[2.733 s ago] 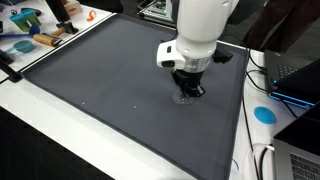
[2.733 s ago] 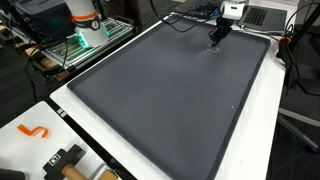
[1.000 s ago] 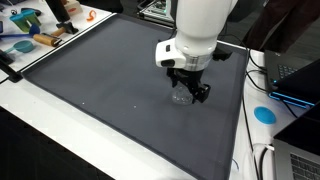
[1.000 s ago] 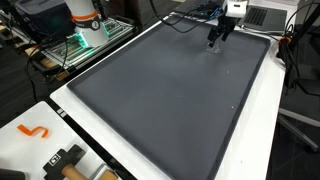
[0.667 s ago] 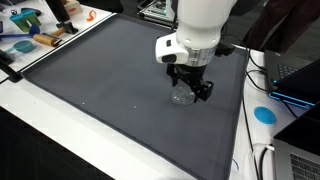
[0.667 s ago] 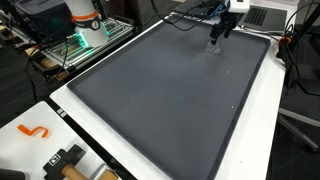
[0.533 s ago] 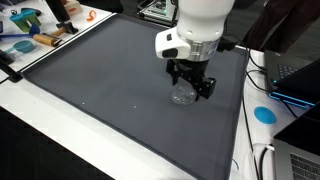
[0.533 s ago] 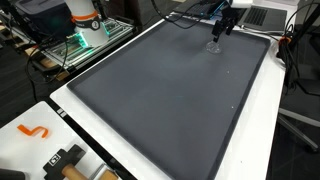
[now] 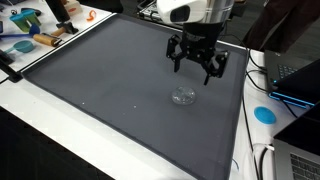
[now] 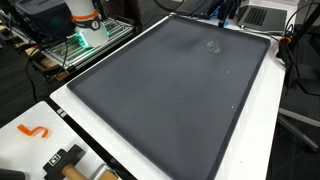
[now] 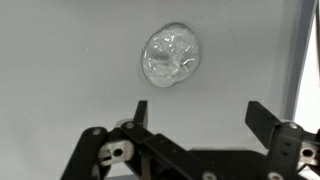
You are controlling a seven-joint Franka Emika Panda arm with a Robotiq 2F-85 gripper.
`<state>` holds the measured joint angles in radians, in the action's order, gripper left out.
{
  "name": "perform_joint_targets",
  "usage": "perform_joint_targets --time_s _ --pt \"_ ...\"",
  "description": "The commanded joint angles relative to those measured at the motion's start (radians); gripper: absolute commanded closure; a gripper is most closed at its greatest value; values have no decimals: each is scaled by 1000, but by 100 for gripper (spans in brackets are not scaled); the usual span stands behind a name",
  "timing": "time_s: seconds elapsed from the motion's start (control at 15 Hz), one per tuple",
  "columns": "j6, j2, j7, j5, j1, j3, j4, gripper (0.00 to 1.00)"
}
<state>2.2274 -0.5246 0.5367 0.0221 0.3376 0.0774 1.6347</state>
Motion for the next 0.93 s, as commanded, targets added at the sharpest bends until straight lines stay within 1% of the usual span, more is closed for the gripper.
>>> perform_joint_targets --time_s 0.0,0.53,0.87 --pt "-17 111 -89 2 -12 16 102 0" --pt "6 265 -232 -12 -42 48 230 0" --pt "61 344 -388 -103 -101 76 323 0"
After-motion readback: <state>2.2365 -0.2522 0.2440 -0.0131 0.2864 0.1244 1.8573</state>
